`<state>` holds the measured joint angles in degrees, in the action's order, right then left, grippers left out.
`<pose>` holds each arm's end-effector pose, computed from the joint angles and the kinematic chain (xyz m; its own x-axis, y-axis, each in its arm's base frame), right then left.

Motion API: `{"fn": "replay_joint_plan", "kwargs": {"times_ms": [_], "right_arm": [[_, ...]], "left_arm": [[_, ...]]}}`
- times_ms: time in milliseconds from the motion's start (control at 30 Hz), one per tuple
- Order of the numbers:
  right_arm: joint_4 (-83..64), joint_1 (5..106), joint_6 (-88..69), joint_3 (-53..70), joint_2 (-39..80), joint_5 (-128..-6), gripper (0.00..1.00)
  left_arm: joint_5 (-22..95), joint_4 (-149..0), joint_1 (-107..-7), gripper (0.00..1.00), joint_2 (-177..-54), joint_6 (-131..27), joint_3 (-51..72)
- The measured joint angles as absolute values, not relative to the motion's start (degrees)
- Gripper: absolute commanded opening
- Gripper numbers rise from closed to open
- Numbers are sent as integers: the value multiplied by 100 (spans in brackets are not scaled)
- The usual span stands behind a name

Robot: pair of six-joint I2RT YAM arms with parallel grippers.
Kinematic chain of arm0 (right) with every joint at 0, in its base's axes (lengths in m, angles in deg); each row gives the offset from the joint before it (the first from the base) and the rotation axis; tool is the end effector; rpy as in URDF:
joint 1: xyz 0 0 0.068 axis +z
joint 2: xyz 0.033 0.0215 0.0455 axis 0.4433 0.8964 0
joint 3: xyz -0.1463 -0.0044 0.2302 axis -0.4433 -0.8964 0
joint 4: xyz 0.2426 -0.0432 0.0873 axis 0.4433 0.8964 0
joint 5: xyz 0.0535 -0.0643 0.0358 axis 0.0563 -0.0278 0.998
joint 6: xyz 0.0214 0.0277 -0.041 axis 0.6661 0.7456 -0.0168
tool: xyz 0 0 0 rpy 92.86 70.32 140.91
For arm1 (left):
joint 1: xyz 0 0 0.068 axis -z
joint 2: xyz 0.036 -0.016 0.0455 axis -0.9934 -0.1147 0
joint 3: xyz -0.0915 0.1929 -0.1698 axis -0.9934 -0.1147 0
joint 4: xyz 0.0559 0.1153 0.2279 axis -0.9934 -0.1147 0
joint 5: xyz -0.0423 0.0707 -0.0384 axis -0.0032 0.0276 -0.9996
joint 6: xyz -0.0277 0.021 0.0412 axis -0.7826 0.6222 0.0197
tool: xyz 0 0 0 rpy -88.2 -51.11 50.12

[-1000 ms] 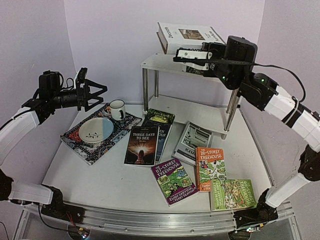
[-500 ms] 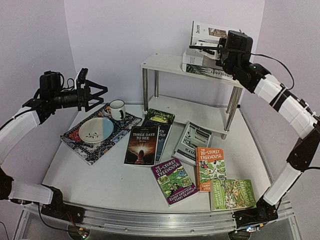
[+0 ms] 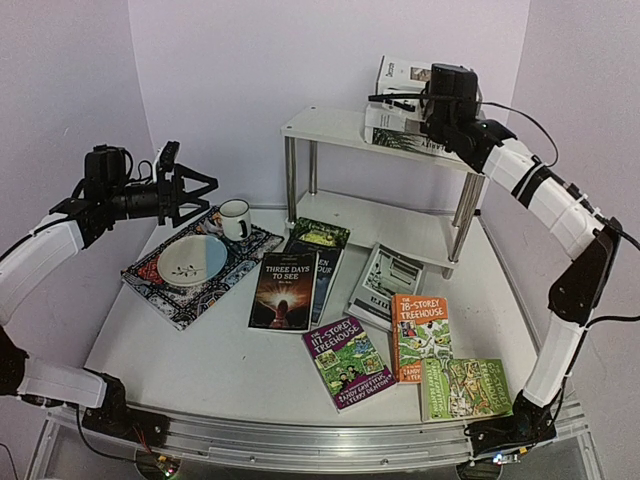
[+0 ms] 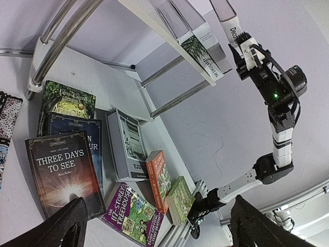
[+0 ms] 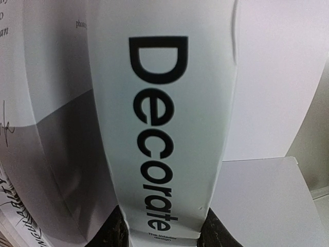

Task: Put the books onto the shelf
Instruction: Place the book on the book pile on the shelf.

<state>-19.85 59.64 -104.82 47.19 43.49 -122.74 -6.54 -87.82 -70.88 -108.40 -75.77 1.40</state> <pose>0.3548 0.2015 0.5052 -0.2129 -0.9370 -0.2768 0.2904 0.2098 -0.9336 0.2521 -0.0845 0.3685 -0.7309 -0.2107 -0.6492 0.5428 0.3972 -0.7400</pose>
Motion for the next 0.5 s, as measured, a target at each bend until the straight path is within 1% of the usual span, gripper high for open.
{"fn": "replay_joint_plan", "kwargs": {"times_ms": [300, 500], "right_arm": [[-1626, 5787, -10353, 4995, 4463, -12420, 0], [-1413, 5721, -10173, 5020, 4478, -12521, 2]], "left_arm": [[-708, -8784, -7088, 98, -10870, -7547, 137], [-744, -8784, -7088, 98, -10872, -7544, 134]]}}
